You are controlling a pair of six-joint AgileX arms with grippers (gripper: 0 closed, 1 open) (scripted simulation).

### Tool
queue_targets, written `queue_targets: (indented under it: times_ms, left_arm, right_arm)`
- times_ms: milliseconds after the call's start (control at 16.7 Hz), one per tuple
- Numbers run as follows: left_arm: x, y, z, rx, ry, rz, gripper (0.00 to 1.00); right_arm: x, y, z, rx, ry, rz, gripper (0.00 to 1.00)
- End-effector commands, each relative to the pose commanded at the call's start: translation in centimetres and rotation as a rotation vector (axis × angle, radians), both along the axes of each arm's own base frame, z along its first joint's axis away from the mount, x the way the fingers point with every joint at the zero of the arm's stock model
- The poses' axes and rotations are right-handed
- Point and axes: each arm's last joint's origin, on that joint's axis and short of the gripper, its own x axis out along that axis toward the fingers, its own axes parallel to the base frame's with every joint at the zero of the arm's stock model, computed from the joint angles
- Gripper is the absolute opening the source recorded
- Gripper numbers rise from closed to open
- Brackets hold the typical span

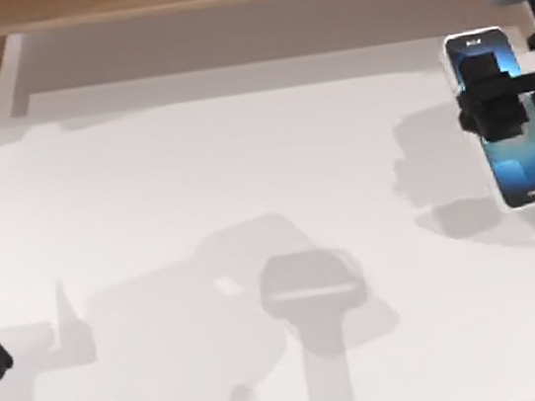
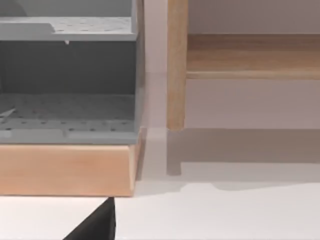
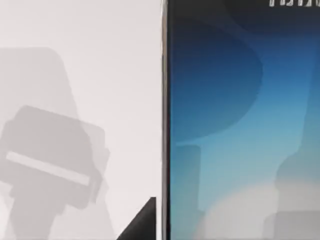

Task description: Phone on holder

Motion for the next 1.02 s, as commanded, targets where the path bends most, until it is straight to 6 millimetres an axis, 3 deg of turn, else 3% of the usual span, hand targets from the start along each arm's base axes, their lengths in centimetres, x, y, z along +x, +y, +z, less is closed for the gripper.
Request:
queue_targets:
  times_ms: [240,540,720,1020]
  left_arm:
    - [0.0,0.0,0.0,0.000,0.000,0.000,1.00]
    - [0.0,0.0,0.0,0.000,0.000,0.000,1.00]
    - [0.0,0.0,0.0,0.000,0.000,0.000,1.00]
    - [0.0,0.0,0.0,0.000,0.000,0.000,1.00]
  right_arm:
    - [-2.4,-5.9,2.6,0.054,-0.199,-0.041,0.00]
    - [-5.3,-11.2,2.9,0.069,-0.405,-0.098,0.00]
    - [-6.5,-13.1,2.2,0.061,-0.488,-0.112,0.00]
    - [-7.8,-14.3,0.0,0.042,-0.572,-0.092,0.00]
